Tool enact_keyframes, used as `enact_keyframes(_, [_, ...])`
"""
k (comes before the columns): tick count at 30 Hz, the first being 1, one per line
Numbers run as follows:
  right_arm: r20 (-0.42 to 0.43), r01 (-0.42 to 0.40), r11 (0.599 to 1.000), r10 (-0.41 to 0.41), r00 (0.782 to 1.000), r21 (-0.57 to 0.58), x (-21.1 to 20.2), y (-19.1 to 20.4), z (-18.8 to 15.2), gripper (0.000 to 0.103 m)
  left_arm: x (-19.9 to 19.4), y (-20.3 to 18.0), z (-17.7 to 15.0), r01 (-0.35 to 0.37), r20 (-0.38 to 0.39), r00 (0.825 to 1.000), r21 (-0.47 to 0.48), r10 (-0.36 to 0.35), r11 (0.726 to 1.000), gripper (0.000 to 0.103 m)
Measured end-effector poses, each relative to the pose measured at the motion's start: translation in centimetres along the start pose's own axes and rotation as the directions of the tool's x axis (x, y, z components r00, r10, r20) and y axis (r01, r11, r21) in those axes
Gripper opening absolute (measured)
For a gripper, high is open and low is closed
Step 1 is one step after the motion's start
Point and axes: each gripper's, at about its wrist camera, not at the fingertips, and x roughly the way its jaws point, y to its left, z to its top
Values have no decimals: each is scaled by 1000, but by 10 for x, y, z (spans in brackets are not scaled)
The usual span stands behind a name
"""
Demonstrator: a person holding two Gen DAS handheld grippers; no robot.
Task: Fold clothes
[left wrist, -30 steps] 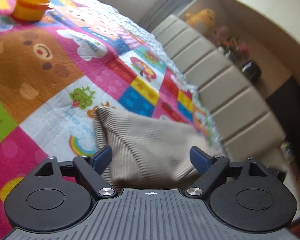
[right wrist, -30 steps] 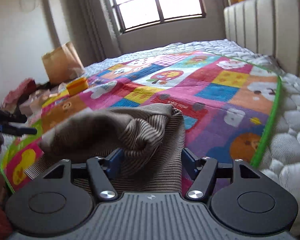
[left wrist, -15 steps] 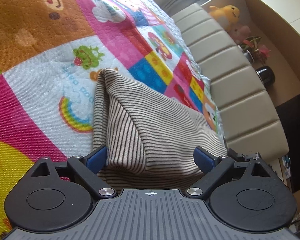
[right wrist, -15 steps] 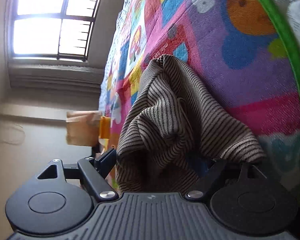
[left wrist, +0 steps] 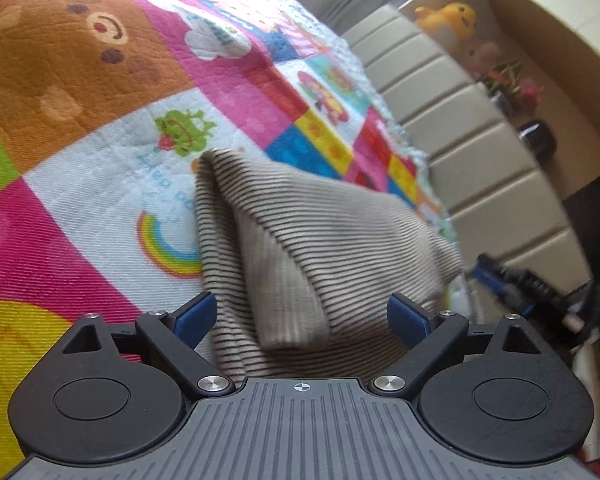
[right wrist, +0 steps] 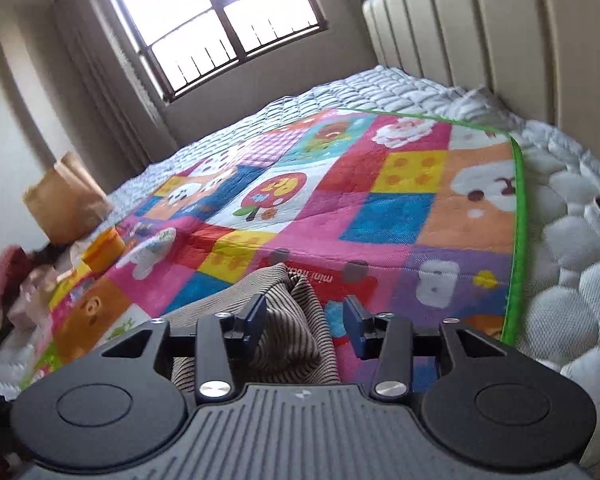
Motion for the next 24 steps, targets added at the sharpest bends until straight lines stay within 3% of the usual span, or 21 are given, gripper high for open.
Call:
enact_keyframes(2, [-20,-95,987,98,995,130,13,-35,6,64,0,-1,2,8,14,1000,-12,-8,1000,97])
enact_keyframes(4, [-59,-119,982,129,990,149,38,-44,6,67,8,-3,3,-19,8,1000,-20,19,1000,97])
enact_keyframes(9, [-156,-117,993,120,980,32,100,-27,-17,75,34,-7,1,-27,-25,999,-34,27,999,97])
enact_keyframes(10, [-158,-127,992,127,979,6,110,-23,-16,71,39,-10,2,-36,-23,999,-25,35,999,96])
enact_keyframes(11, [-160,-138,990,133,978,-21,120,-20,-15,58,43,-13,2,-49,-20,999,-11,48,999,95])
enact_keyframes(14, [-151,-168,980,150,977,-111,137,-8,-12,32,54,-27,2,-119,0,993,52,119,992,78])
enact_keyframes(16, [-129,-174,973,155,979,-151,133,0,-4,28,52,-37,1,-154,16,988,102,153,983,51])
enact_keyframes(18, [-110,-197,968,181,977,-155,122,1,7,25,40,-46,2,-139,35,990,118,136,983,35])
enact_keyframes(21, [-64,-267,957,261,963,-115,85,10,8,24,10,-56,2,-65,78,995,130,55,989,34])
enact_keyframes(24, [-19,-322,945,321,947,-61,53,8,-9,24,-8,-62,-9,-53,85,996,166,39,985,35])
